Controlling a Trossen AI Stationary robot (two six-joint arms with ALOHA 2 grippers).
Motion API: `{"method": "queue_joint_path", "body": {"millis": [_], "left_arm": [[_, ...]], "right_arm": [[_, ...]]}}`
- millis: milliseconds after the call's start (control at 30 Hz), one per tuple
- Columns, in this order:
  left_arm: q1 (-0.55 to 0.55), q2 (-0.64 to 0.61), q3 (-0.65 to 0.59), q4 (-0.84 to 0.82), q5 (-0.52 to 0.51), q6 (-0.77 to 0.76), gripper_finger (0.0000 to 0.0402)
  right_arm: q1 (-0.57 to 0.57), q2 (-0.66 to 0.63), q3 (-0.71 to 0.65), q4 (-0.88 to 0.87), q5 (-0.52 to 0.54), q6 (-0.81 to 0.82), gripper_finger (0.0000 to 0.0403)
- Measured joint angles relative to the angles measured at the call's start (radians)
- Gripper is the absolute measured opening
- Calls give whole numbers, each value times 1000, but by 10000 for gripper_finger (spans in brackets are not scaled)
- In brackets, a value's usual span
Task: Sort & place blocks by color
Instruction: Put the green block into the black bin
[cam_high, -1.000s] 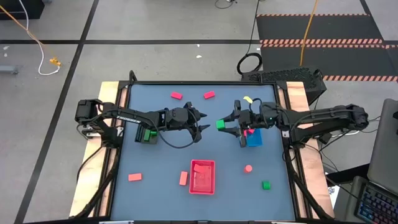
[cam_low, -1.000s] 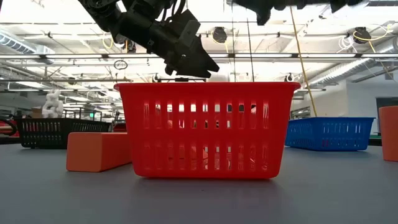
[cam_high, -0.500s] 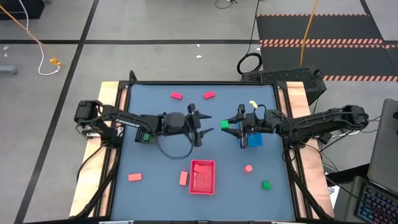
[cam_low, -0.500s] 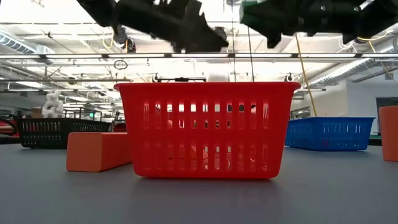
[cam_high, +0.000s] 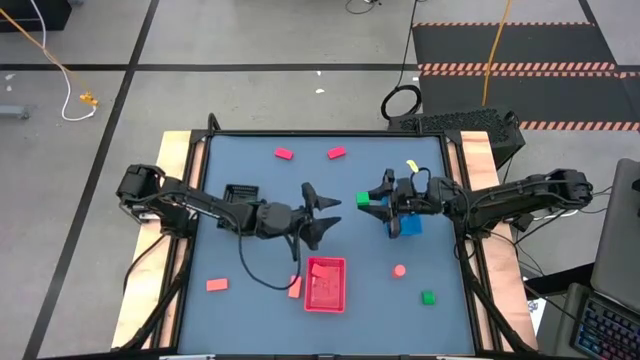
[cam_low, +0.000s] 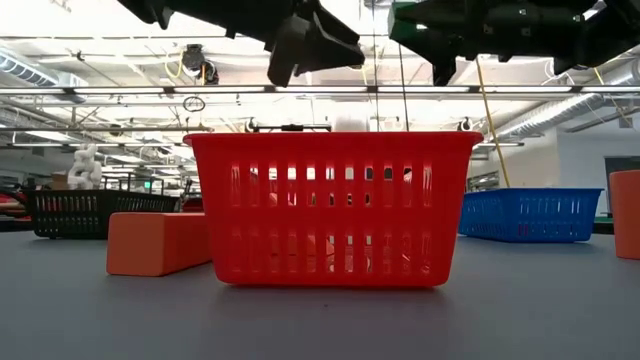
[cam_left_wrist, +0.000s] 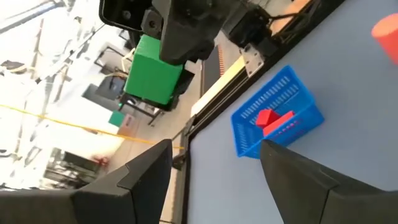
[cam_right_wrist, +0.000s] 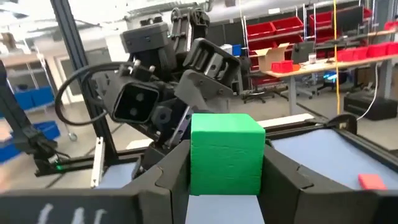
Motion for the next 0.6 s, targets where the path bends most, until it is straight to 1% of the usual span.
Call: {"method": "queue_joint_path", "body": {"millis": [100,300,467,533,600], "left_arm": [[-2,0,0,0,-22,37,243],[-2,0,0,10,-26,141,243],[-2,0,0,99,-27,200,243],[-2,0,0,137,2,214,243],[1,0,0,162,74,216,243]], "right_arm": [[0,6,0,-1,-1,43,132],[0,37,0,-2,-2,122,132],[0,93,1,68,-3,147,132],[0,116,1,113,-6,151,132],[0,133,1,155,-32,153,132]]}}
